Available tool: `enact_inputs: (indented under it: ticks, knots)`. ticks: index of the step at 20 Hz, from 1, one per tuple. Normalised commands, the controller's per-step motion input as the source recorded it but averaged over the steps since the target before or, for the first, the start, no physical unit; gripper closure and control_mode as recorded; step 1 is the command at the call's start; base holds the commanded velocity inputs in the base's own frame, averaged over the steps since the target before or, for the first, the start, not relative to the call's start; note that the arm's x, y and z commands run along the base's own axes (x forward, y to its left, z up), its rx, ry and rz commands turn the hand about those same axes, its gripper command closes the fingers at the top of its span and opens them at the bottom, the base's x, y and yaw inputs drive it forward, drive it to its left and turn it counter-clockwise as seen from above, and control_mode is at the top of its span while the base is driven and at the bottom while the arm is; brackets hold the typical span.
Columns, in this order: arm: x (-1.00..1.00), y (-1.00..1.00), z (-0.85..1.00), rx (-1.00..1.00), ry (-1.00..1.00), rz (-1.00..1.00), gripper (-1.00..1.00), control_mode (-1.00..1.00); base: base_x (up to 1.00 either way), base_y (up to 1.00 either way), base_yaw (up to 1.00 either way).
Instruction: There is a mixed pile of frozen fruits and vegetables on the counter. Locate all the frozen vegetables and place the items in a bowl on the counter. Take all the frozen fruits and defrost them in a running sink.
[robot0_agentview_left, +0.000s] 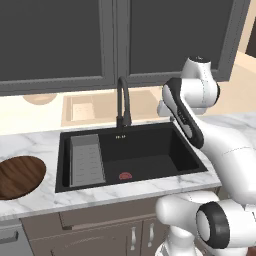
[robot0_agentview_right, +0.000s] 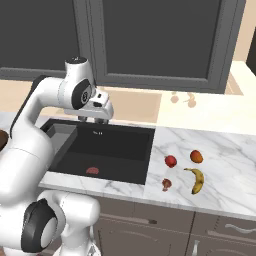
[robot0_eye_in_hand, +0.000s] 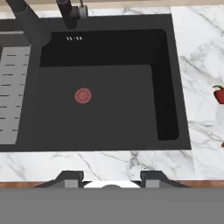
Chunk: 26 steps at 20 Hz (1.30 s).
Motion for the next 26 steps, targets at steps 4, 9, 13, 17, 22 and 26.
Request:
enact_inputs:
  ticks: [4,9,13,17,22,26]
  knots:
    - [0.0,-0.12,-0.01,0.0,0.0,0.0,-1.0,-1.0,0.0,0.0,0.0]
    - [-0.12,-0.35,-0.08,-0.01,0.03,0.0,-1.0,-1.0,0.0,0.0,0.0]
    - [-0.2,-0.49,-0.14,0.0,0.01,0.0,-1.0,-1.0,0.0,0.0,0.0]
    - [-0.25,-0.55,-0.19,0.0,0.02,0.0,-1.0,-1.0,0.0,0.0,0.0]
    - [-0.21,-0.54,-0.27,-0.01,0.1,-0.02,-1.0,-1.0,0.0,0.0,0.0]
    - [-0.1,-0.48,-0.33,-0.02,0.19,-0.1,-1.0,-1.0,0.0,0.0,0.0]
